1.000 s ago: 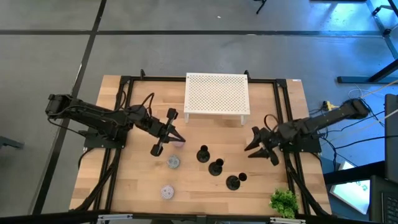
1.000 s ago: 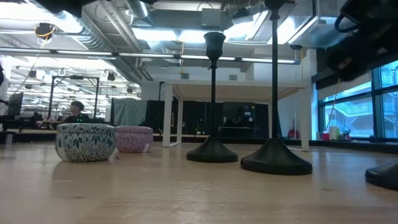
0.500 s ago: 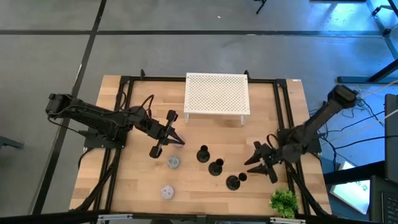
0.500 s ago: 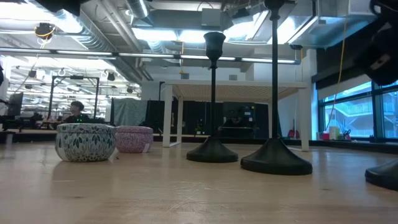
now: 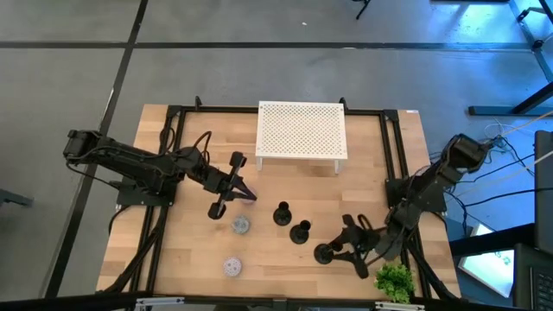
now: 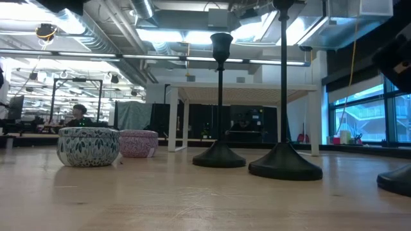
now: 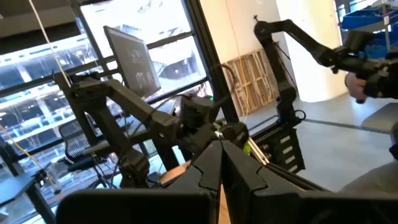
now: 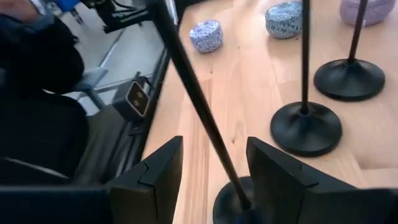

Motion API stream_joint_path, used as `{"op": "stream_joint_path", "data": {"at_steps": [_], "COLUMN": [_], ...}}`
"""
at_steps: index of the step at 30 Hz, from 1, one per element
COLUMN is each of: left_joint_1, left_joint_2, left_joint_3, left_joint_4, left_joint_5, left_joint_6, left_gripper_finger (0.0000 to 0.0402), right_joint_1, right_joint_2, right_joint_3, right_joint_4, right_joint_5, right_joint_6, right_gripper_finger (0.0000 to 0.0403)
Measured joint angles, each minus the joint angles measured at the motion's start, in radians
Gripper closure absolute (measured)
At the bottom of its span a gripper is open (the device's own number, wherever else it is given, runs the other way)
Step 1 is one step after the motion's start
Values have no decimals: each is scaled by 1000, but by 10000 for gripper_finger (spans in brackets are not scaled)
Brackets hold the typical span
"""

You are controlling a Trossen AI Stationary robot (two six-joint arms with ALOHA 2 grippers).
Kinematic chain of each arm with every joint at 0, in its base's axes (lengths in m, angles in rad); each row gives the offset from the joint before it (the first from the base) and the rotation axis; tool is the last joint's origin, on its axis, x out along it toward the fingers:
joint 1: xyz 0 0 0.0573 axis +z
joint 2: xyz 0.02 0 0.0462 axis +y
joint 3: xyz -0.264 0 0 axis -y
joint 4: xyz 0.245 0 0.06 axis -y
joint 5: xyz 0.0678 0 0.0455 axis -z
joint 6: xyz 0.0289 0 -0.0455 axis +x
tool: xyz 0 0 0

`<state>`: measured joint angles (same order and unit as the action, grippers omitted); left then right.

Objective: Pick & Place candle stick holders
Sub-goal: Put the bottom candle holder on the shelf

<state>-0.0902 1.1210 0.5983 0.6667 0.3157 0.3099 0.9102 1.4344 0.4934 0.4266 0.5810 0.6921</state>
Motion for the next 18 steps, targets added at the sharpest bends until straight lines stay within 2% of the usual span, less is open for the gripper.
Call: {"op": "stream_joint_path", "data": {"at_steps": [4,12,18], "left_joint_1": [0,0,0], "left_joint_2": [0,0,0], "left_joint_3": [0,0,0], "left_joint_4": [14,13,12], "left_joint_5": [0,0,0], "left_joint_6": [7,30,29], "left_gripper_finger": [398,398,398], "right_joint_1": [-1,-1,-2], "right_joint_2": [58,65,65], "right_joint_3": [28,28,28], "right_joint_4": [1,-22,-39], "right_joint_5": [44,73,119], "right_joint_6": [5,62,70], "right_gripper_finger": [222,226,272]}}
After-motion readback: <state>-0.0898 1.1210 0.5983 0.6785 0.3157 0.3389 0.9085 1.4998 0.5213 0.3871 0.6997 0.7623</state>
